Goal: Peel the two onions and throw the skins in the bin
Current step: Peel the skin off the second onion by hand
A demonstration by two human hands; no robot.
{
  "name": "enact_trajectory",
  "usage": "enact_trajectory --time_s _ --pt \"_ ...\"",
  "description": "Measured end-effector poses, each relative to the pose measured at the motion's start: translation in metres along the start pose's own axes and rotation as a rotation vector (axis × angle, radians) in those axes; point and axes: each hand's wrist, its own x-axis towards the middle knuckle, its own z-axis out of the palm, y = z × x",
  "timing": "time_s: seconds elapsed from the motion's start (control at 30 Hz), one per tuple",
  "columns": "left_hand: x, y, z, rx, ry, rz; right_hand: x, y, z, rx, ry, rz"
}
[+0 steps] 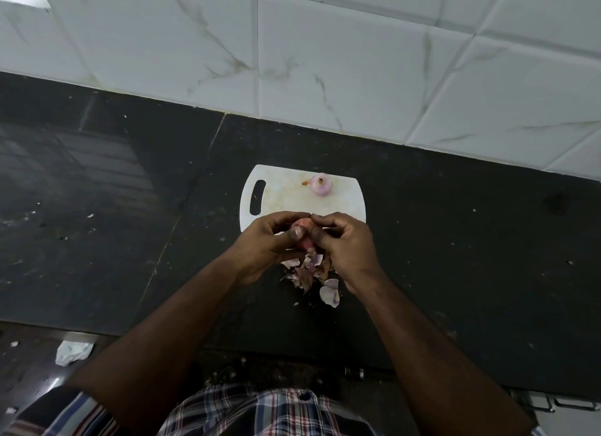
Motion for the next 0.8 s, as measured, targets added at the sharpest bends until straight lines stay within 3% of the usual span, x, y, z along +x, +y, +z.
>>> enact_trajectory --time_s 0.33,0.47,0.53,0.73,0.8 --pt "-0.004 0.000 0.002 -0.034 -0.047 0.005 0.004 0.005 0.000 -0.126 0.132 -0.011" --pt "-0.004 0.000 0.002 0.012 -0.017 -0.008 0.001 -0.003 -0.008 0.028 -0.078 0.087" --pt "-0.003 0.000 0.002 0.039 -0.024 -0.002 -0.003 -0.006 -0.008 0.026 -0.149 0.052" --pt "-0.005 0.001 0.001 -0.068 -0.010 -0.017 -0.001 0.000 -0.007 0.063 0.027 0.051" --pt "-0.006 0.002 0.002 -0.081 0.028 -0.041 -0.001 -0.001 -0.014 0.060 -0.075 0.004"
